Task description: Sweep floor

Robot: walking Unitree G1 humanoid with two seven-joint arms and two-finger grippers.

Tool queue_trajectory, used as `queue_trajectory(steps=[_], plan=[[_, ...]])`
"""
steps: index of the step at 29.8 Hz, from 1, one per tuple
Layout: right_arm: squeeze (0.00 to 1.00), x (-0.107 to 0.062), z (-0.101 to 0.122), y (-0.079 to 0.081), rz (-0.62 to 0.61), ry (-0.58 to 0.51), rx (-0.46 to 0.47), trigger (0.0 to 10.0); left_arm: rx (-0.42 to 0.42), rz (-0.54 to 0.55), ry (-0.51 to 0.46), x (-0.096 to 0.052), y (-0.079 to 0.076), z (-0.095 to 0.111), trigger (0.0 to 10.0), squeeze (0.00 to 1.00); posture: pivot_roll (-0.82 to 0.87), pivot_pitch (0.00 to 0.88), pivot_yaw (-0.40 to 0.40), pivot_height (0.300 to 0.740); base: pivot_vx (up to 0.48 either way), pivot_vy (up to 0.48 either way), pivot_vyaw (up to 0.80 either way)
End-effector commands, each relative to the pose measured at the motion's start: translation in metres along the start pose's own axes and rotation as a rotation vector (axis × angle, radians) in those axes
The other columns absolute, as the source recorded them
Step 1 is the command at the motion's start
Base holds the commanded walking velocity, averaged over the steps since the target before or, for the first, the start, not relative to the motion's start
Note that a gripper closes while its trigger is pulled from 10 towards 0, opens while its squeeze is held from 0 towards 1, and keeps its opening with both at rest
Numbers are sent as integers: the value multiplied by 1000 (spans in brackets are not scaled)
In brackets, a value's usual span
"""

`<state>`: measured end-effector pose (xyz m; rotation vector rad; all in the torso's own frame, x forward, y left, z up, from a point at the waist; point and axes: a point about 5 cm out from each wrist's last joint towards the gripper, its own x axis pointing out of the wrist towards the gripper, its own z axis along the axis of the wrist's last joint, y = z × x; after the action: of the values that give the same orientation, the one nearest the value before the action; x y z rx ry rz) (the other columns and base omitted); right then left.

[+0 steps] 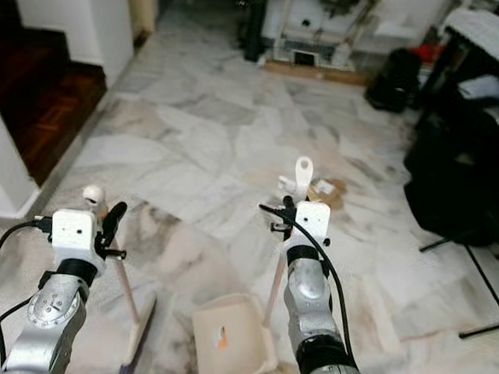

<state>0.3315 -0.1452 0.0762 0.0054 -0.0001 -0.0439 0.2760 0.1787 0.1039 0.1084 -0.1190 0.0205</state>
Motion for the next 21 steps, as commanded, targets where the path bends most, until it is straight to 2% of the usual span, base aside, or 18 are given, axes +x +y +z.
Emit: queue_trajectory(steps=[1, 21], plan=[[0, 4, 11, 4, 15, -52, -2, 10000, 2, -2, -29, 1, -1, 4, 10000, 0, 82, 0, -64, 740, 0, 0, 0], [0, 4, 11, 3, 7, -60, 5, 10000, 7, -8, -28, 1, 0, 4, 10000, 0, 84, 7, -57, 740, 266, 0, 0]])
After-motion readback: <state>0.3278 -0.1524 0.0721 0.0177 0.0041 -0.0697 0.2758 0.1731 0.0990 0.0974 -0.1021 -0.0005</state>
